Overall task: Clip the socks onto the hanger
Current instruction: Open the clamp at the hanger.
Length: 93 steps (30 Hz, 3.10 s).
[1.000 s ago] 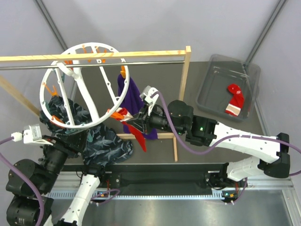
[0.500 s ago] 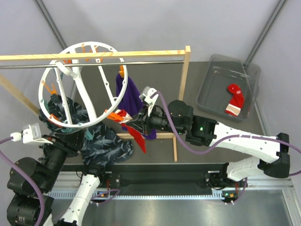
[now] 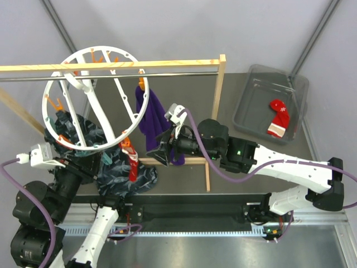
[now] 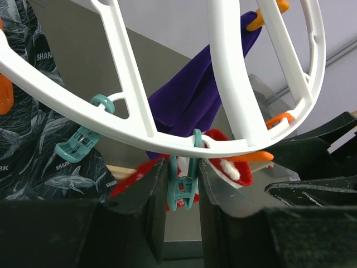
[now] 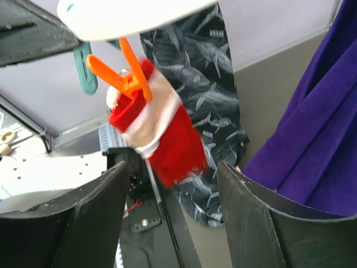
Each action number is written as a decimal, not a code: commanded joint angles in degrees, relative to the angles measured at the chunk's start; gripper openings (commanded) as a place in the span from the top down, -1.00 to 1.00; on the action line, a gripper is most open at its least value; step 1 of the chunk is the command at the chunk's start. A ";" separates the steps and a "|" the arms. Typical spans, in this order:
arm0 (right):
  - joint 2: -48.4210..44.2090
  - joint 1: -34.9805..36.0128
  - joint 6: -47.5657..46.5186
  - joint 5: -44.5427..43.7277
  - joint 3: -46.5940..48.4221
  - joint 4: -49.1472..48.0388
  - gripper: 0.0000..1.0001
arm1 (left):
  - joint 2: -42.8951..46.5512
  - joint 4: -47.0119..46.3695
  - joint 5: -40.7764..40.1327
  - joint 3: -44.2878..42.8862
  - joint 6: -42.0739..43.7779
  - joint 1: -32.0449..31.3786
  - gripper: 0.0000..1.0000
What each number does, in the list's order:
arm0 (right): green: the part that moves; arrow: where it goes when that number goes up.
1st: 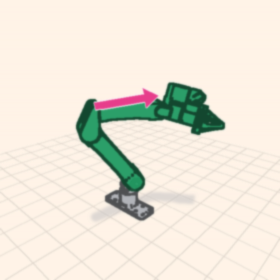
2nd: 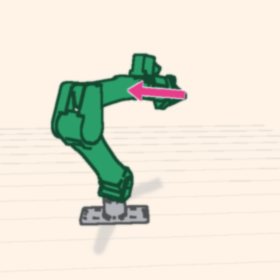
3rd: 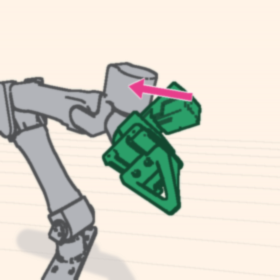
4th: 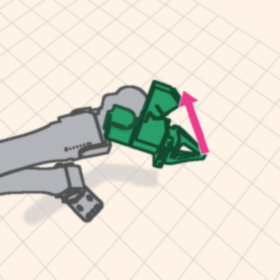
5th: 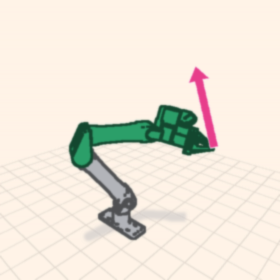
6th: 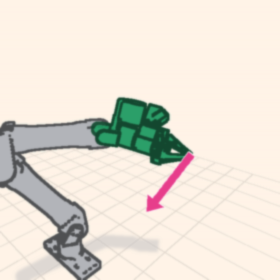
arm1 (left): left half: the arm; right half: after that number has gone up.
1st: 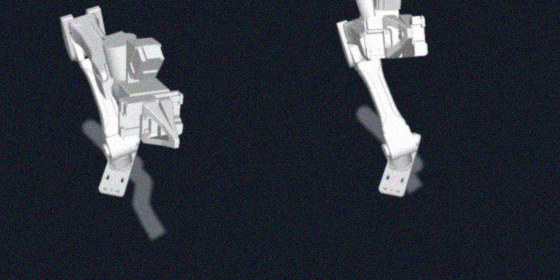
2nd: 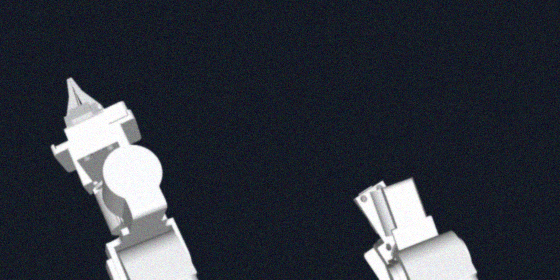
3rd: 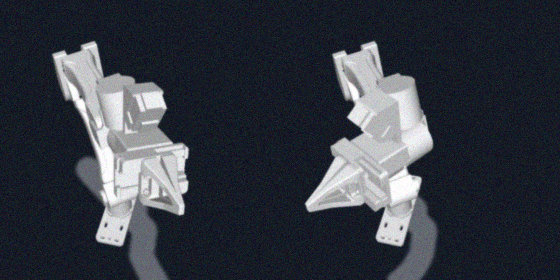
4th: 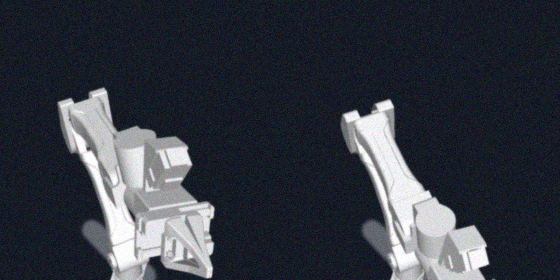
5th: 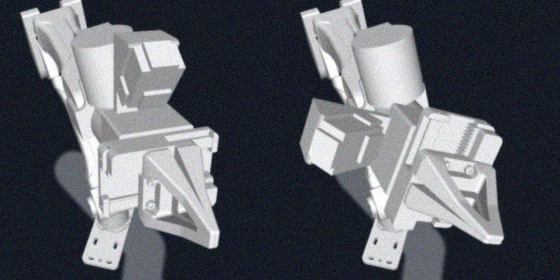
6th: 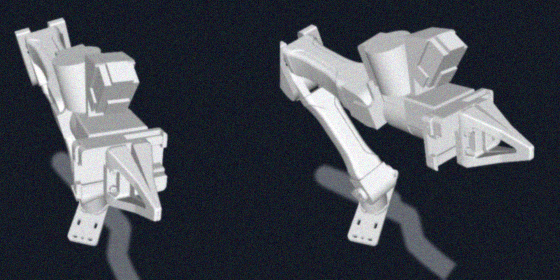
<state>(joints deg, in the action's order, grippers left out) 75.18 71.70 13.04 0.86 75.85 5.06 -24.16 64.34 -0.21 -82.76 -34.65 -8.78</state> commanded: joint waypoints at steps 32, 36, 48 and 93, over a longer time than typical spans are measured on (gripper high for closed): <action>20.27 9.77 -2.75 -0.34 16.52 -18.41 0.11 | 0.78 -0.70 -0.14 -1.88 -4.98 0.16 1.00; 21.06 9.77 -2.32 -0.42 17.22 -19.47 0.17 | 0.78 -0.88 -0.14 -1.96 -4.98 0.16 1.00; 23.00 9.77 -0.91 -0.69 18.98 -19.83 0.85 | 1.05 -0.88 1.96 -1.97 -5.42 0.16 1.00; 8.69 13.45 -8.11 -7.26 12.05 1.96 -0.69 | -0.45 0.79 0.91 -1.44 -2.96 0.16 1.00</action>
<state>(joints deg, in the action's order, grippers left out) 93.58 82.63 8.56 -1.76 89.95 1.34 -23.44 65.06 0.49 -83.88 -38.79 -8.78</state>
